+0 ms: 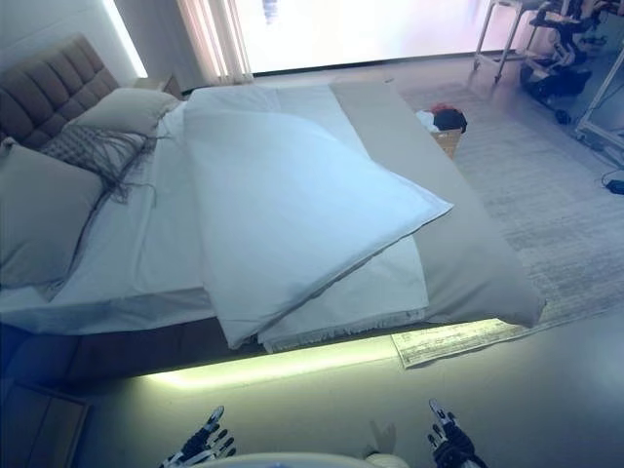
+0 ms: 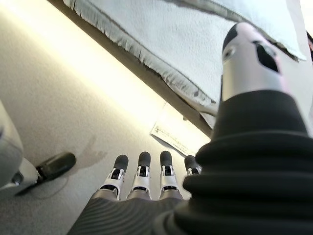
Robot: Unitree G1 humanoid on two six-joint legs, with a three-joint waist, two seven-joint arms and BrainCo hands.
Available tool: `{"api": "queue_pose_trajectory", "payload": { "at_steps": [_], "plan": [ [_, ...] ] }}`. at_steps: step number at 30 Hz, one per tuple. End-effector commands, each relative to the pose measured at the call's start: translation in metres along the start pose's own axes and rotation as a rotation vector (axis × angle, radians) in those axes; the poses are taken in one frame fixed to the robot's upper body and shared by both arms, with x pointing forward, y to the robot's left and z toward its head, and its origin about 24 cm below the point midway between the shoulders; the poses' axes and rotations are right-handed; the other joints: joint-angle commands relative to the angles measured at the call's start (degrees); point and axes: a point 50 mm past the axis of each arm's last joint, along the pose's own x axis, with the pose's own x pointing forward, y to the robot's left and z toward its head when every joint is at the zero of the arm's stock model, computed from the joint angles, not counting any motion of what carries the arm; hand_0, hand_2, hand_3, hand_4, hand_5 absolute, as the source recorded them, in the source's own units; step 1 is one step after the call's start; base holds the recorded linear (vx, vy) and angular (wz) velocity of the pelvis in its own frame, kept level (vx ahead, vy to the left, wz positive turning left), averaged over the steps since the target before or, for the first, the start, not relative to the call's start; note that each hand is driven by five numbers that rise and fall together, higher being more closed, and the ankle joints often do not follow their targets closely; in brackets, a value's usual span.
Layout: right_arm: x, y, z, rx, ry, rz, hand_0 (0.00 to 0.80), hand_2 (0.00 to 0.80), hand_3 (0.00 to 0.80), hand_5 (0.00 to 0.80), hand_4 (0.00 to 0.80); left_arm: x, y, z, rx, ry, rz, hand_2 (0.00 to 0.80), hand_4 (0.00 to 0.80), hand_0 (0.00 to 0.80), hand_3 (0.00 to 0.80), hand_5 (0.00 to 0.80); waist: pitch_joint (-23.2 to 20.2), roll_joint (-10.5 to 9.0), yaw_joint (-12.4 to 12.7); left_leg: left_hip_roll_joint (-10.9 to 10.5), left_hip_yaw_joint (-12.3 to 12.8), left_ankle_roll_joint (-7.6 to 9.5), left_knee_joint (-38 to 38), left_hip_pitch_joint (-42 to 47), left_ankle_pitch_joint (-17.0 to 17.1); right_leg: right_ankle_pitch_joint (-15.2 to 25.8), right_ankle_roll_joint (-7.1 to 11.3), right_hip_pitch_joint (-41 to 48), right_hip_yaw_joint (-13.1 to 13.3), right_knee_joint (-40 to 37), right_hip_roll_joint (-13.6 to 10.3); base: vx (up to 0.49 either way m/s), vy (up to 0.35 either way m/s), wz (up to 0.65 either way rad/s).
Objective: Make the bed neatly
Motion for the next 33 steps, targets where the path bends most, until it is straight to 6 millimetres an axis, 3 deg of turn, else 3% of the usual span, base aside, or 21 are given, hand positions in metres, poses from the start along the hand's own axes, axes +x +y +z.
{"api": "queue_pose_trajectory", "payload": {
  "at_steps": [1,3,5,7,9,13,16,19,22,26,28,30,32,33],
  "plan": [
    [0.011,0.028,0.016,0.013,-0.043,0.06,0.0,0.0,0.0,0.0,0.0,0.004,-0.01,0.022,-0.054,-0.062,0.0,0.0,0.0,0.0,0.0,0.0,0.2,-3.31,0.6,-4.6,-0.5,2.76,1.9,-1.3,-2.8,-2.6,2.12,1.2,0.9,1.2,0.6,0.071,-0.098,0.01],
    [0.01,0.027,0.013,0.011,-0.034,0.058,0.0,0.0,0.0,0.0,0.0,0.003,-0.007,0.021,-0.07,-0.067,0.008,0.0,0.0,0.0,0.0,0.0,0.5,-3.89,0.6,-4.4,-0.9,2.47,5.7,-2.1,-3.9,-3.0,1.52,1.2,1.0,2.0,0.6,0.077,-0.111,0.02],
    [0.01,0.027,0.012,0.007,-0.028,0.053,0.0,0.0,0.0,0.0,0.0,0.003,-0.006,0.023,-0.082,-0.077,0.006,0.0,0.0,0.0,0.0,0.0,1.4,-5.16,0.6,-3.5,-0.3,2.15,14.7,-5.1,-4.8,-3.5,0.22,0.7,1.2,3.6,-0.2,0.03,-0.124,0.05],
    [0.01,0.026,0.014,-0.004,-0.032,0.05,0.0,0.0,0.0,0.0,0.0,0.003,-0.006,0.024,-0.088,-0.087,-0.009,0.0,0.0,0.0,0.0,0.0,3.5,-6.11,1.1,-2.4,-0.7,1.17,30.1,-13.9,-1.2,-4.3,-1.89,0.0,1.3,5.9,-0.5,-0.013,-0.144,0.16],
    [0.01,0.022,0.017,-0.019,-0.04,0.036,0.0,0.0,0.0,0.0,0.0,0.002,-0.005,0.024,-0.099,-0.085,-0.018,0.0,0.0,0.0,0.0,0.0,6.2,-5.59,2.0,-1.0,-1.2,-0.76,37.9,-22.3,5.0,-4.7,-2.98,0.1,2.1,7.5,0.3,0.044,-0.079,-0.21],
    [0.009,0.015,0.022,-0.023,-0.051,0.013,0.0,0.0,0.0,0.0,0.0,-0.001,0.005,0.015,-0.186,-0.081,0.021,0.0,0.0,0.0,0.0,0.0,8.8,-2.6,3.1,1.6,1.9,-2.89,19.9,-23.4,11.7,-6.3,-1.92,3.2,3.8,7.3,2.7,0.266,0.071,-0.25],
    [0.006,0.006,0.023,-0.03,-0.052,0.004,0.0,0.0,0.0,0.0,0.0,-0.004,0.016,0.011,-0.299,-0.095,0.068,0.0,0.0,0.0,0.0,0.0,9.1,-1.49,4.8,1.9,-0.1,-4.22,2.9,-24.2,15.9,-8.7,-0.99,7.4,5.7,6.5,3.4,0.468,0.176,-0.16],
    [0.003,-0.007,0.023,-0.032,-0.041,-0.008,0.0,0.0,0.0,0.0,0.0,-0.005,0.019,0.012,-0.392,-0.131,0.083,0.0,0.0,0.0,0.0,0.0,8.6,-1.42,5.3,2.9,0.4,-4.62,0.9,-23.9,15.8,-11.4,-0.52,10.4,6.9,6.6,2.9,0.409,0.186,-0.22],
    [0.0,-0.012,0.013,-0.043,-0.005,-0.035,0.0,0.0,0.0,0.0,0.0,-0.004,0.016,0.017,-0.418,-0.156,0.075,0.0,0.0,0.0,0.0,0.0,6.6,-2.06,5.5,3.2,3.8,-3.05,2.5,-21.8,11.4,-12.8,2.0,12.7,5.0,7.3,-0.5,0.395,0.204,-0.36],
    [-0.001,-0.007,0.006,0.012,-0.012,0.017,0.0,0.0,0.0,0.0,0.0,-0.005,0.019,0.025,-0.375,-0.169,0.08,0.0,0.0,0.0,0.0,0.0,3.6,-3.51,6.7,1.8,3.7,-0.97,6.0,-20.6,8.3,-13.5,4.15,14.5,2.5,9.2,-4.3,0.446,0.207,-0.23],
    [0.001,0.003,0.006,0.002,-0.023,0.059,0.0,0.0,0.0,0.0,0.0,-0.005,0.018,0.031,-0.347,-0.174,0.071,0.0,0.0,0.0,0.0,0.0,2.2,-4.03,6.5,0.9,3.8,0.27,6.7,-20.3,7.3,-11.6,5.4,13.5,2.0,12.1,-6.0,0.364,0.245,-0.03],
    [0.006,0.017,0.01,-0.01,-0.036,0.096,0.0,0.0,0.0,0.0,0.0,-0.004,0.012,0.044,-0.318,-0.191,0.04,0.0,0.0,0.0,0.0,0.0,1.2,-4.41,6.0,-0.9,3.7,2.52,8.1,-20.3,5.4,-7.1,6.76,11.1,2.8,17.7,-8.0,0.351,0.282,-0.09],
    [0.006,0.018,0.01,-0.025,-0.033,0.098,0.0,0.0,0.0,0.0,0.0,-0.003,0.007,0.051,-0.3,-0.201,0.02,0.0,0.0,0.0,0.0,0.0,0.5,-4.57,5.7,-2.2,3.5,3.95,8.5,-20.5,4.5,-4.9,7.05,9.6,3.7,21.6,-8.4,0.269,0.198,0.27],
    [0.006,0.018,0.009,-0.026,-0.028,0.095,0.0,0.0,0.0,0.0,0.0,-0.002,0.003,0.056,-0.281,-0.208,0.002,0.0,0.0,0.0,0.0,0.0,0.1,-4.55,5.2,-3.5,3.1,5.04,8.5,-19.9,3.7,-1.5,7.35,6.9,4.7,27.3,-8.4,0.252,0.175,0.37]
  ]
}}
